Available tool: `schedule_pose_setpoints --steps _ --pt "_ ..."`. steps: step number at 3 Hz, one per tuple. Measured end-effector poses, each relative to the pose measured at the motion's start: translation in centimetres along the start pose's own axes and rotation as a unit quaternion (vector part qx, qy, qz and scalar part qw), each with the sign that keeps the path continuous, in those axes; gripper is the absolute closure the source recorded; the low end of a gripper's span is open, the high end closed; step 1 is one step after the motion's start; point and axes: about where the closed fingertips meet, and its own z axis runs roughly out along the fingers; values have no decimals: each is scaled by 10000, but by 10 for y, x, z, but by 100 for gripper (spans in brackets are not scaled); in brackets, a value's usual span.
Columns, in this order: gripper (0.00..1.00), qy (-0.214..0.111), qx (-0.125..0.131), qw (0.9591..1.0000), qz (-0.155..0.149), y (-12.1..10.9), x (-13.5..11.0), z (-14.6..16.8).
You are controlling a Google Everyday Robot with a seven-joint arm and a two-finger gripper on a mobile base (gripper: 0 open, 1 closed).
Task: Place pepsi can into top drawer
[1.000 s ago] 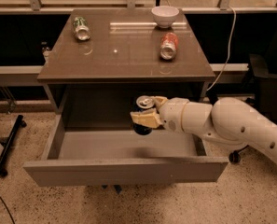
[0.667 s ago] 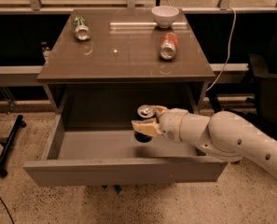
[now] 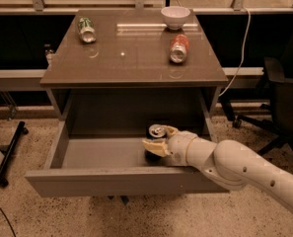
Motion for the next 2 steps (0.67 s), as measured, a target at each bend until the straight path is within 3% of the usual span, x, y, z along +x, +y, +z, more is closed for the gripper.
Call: schedule_pose_setpoints --steps 1,2 --pt "36 15 238 9996 167 -10 20 8" --pt "13 -22 325 9995 -2 -16 12 16"
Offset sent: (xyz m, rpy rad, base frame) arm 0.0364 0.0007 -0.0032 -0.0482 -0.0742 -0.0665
